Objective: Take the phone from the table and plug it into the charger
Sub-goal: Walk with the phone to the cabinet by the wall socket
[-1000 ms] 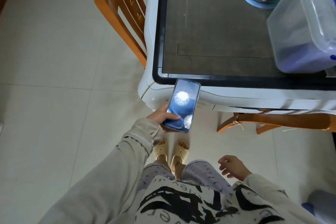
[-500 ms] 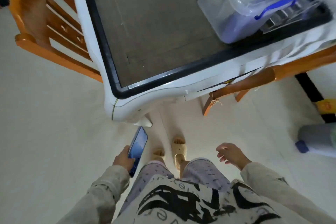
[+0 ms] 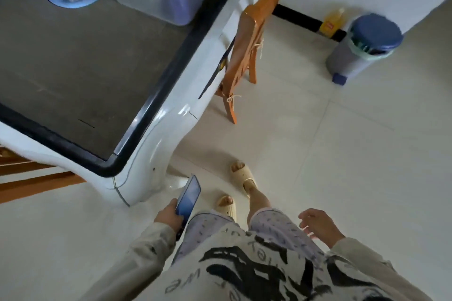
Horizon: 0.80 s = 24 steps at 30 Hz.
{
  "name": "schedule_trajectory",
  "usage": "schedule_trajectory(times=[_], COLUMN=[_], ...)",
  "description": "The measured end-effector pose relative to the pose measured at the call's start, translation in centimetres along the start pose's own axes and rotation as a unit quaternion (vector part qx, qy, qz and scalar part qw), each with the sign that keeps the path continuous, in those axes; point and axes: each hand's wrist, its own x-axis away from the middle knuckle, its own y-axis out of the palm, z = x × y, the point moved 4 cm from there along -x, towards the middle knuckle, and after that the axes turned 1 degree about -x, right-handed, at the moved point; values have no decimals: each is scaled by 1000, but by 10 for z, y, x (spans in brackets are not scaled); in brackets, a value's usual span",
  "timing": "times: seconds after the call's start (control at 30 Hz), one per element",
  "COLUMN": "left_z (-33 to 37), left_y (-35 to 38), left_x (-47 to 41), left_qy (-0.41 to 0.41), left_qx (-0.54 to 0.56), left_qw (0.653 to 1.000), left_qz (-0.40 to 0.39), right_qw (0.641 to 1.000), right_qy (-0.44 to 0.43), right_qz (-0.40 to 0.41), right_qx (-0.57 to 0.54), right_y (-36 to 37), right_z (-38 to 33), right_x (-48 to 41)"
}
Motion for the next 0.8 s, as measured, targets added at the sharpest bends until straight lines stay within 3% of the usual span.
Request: schedule_trajectory(times=[0.13,0.4,0.67,0.8], left_z=[59,184,272,298], left_y=[3,42,139,191], left_x=[4,52,94,102], left_qy=[72,236,303,278], left_qx=[-47,-13,-197,-304], left_qw=[996,971,931,910], left_qz=[-5,-43,-47,-58], right_qw=[998,965,950,907], right_qy=[24,96,158,165], right_qz=[50,126,109,115], right_qx=[-16,-211,-246,-370], right_y=[12,12,-7,-59], right_z=[71,180,266,312], right_x=[20,38,49,55])
